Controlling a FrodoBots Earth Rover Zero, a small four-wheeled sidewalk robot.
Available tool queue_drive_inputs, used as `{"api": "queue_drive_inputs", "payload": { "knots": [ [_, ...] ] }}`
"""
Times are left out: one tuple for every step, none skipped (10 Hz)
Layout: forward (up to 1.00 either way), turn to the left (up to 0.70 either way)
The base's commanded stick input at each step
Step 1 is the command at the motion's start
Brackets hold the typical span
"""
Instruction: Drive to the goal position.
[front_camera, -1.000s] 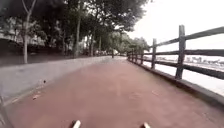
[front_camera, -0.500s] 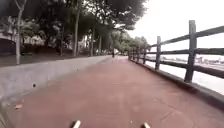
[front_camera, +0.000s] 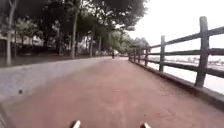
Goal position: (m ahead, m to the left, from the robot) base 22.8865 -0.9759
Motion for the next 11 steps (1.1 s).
{"api": "queue_drive_inputs", "payload": {
  "knots": [
    [0.70,0.00],
    [0.70,0.00],
    [0.70,0.00],
    [0.70,0.00],
    [0.70,0.00],
    [0.70,0.00],
    [0.70,0.00],
    [0.70,0.00],
    [0.70,0.00],
    [0.70,0.00],
    [0.70,0.00]
  ]
}}
